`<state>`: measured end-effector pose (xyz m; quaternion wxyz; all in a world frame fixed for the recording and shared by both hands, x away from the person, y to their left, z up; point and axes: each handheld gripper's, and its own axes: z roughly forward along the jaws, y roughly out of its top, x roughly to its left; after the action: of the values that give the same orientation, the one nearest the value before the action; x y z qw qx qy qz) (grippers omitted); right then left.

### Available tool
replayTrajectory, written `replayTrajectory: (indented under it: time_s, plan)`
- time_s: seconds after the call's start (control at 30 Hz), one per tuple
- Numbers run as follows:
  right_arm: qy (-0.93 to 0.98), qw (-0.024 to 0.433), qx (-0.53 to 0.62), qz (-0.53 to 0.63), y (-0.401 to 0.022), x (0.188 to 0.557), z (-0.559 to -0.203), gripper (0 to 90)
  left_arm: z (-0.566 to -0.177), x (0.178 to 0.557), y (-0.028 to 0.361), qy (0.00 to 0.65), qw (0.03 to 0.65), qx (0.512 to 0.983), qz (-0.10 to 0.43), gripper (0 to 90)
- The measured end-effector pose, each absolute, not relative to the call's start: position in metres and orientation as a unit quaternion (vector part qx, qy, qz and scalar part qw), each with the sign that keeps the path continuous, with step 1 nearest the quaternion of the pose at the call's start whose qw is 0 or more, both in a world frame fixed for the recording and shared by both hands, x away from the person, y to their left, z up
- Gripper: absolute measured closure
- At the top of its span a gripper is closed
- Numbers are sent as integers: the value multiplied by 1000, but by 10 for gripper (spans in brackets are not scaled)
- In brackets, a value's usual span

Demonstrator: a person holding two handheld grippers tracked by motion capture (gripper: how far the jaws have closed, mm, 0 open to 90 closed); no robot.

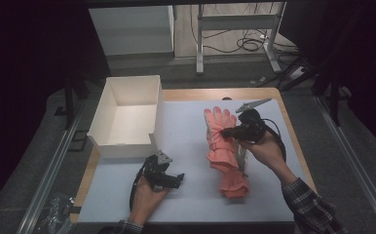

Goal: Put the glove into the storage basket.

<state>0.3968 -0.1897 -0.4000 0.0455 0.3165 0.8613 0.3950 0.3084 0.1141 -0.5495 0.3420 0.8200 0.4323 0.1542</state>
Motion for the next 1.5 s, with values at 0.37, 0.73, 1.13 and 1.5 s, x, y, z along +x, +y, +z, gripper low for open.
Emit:
replayTrajectory:
  time_s: [0.37, 0.73, 1.13, 1.5]
  plan:
    - [857, 45, 338, 385, -228, 369, -409, 856, -549, 308, 114, 432, 342, 820, 154, 20]
    - [858, 35, 352, 371, -226, 357, -441, 852, -550, 308, 114, 432, 342, 820, 154, 20]
    - [861, 81, 369, 341, -215, 353, -469, 845, -549, 308, 114, 431, 340, 821, 154, 20]
    - [847, 96, 353, 384, -228, 347, -451, 614, -549, 308, 114, 433, 342, 820, 154, 20]
